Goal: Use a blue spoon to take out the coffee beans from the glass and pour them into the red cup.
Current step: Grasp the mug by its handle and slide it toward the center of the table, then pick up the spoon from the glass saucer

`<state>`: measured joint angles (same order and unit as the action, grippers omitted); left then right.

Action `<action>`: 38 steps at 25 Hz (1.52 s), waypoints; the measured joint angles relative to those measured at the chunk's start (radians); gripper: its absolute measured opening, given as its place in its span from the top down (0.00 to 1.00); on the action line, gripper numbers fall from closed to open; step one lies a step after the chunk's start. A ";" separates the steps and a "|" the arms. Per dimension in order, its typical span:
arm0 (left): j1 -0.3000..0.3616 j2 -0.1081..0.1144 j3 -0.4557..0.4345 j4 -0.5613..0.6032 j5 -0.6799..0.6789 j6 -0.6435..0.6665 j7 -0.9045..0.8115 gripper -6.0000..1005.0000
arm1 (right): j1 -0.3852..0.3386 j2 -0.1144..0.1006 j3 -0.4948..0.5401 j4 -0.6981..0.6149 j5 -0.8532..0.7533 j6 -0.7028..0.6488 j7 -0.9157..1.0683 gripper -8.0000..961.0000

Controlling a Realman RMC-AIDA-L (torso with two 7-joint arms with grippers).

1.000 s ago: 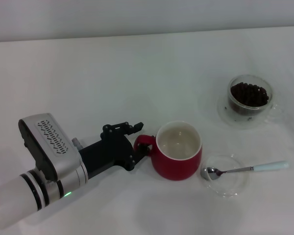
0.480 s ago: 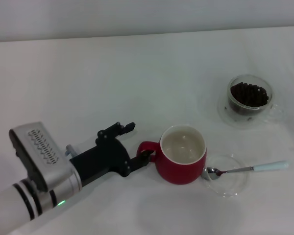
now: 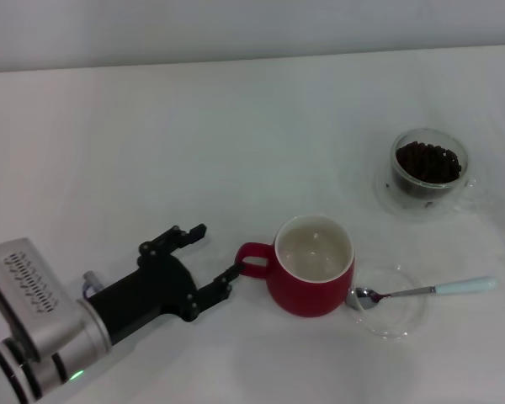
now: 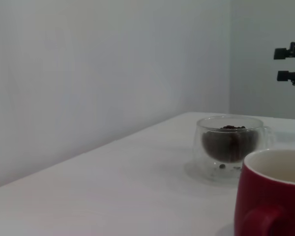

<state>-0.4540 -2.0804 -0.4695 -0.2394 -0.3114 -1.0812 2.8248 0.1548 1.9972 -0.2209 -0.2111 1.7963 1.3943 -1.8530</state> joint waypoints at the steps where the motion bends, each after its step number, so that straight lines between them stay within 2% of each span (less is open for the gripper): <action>1: 0.000 0.000 0.000 0.000 0.000 0.000 0.000 0.26 | 0.000 0.000 0.000 0.000 -0.001 0.000 0.000 0.17; 7: 0.043 0.000 -0.043 0.073 -0.009 -0.121 0.001 0.26 | -0.006 0.000 0.000 -0.003 -0.003 -0.002 0.000 0.17; 15: 0.086 0.000 -0.060 0.119 -0.026 -0.195 0.001 0.26 | -0.030 0.000 0.000 -0.007 -0.003 -0.002 0.001 0.17; 23: 0.120 0.001 -0.164 0.146 -0.185 -0.212 0.001 0.26 | -0.071 -0.004 -0.002 -0.006 -0.071 0.035 0.058 0.17; 31: 0.109 0.003 -0.170 0.174 -0.395 -0.256 0.001 0.26 | -0.134 -0.002 -0.025 0.001 -0.147 0.100 0.128 0.18; 38: 0.080 0.003 -0.170 0.182 -0.554 -0.254 0.001 0.26 | -0.177 0.005 -0.037 0.004 -0.275 0.150 0.187 0.18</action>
<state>-0.3739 -2.0770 -0.6397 -0.0571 -0.8654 -1.3355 2.8255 -0.0223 2.0027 -0.2575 -0.2072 1.5215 1.5440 -1.6657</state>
